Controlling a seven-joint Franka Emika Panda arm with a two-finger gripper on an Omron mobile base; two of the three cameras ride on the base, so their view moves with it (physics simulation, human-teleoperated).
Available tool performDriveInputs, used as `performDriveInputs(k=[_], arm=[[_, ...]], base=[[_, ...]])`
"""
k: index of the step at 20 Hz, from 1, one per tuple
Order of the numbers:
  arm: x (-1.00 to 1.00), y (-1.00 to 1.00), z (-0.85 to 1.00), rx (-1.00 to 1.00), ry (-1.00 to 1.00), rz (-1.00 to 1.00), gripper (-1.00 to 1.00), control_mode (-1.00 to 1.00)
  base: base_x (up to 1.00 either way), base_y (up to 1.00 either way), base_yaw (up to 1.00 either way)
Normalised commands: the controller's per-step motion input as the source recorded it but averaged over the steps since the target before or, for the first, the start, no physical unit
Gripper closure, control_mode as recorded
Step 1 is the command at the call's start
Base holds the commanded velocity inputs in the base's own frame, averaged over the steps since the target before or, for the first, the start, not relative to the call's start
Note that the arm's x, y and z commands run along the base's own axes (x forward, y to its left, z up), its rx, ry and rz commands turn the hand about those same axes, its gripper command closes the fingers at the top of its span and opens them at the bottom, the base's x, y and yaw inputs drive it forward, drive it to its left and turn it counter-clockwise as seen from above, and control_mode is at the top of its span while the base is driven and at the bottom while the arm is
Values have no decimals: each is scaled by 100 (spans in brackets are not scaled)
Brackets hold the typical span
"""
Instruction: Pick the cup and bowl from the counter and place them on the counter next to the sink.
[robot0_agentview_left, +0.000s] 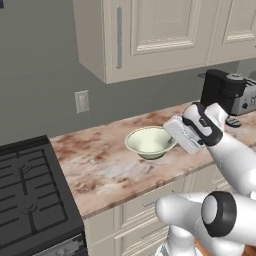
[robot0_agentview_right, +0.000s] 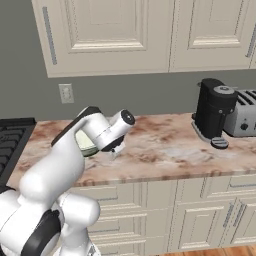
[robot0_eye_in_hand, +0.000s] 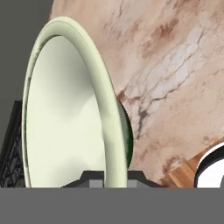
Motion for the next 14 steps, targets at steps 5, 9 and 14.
performDriveInputs(k=[5,9,14], arm=[[-29,0,0,5,6,8,100,-100],[-21,0,0,8,0,7,100,-100],[-38,0,1,10,0,7,100,-100]], base=[[0,0,0],[0,0,0],[0,0,0]])
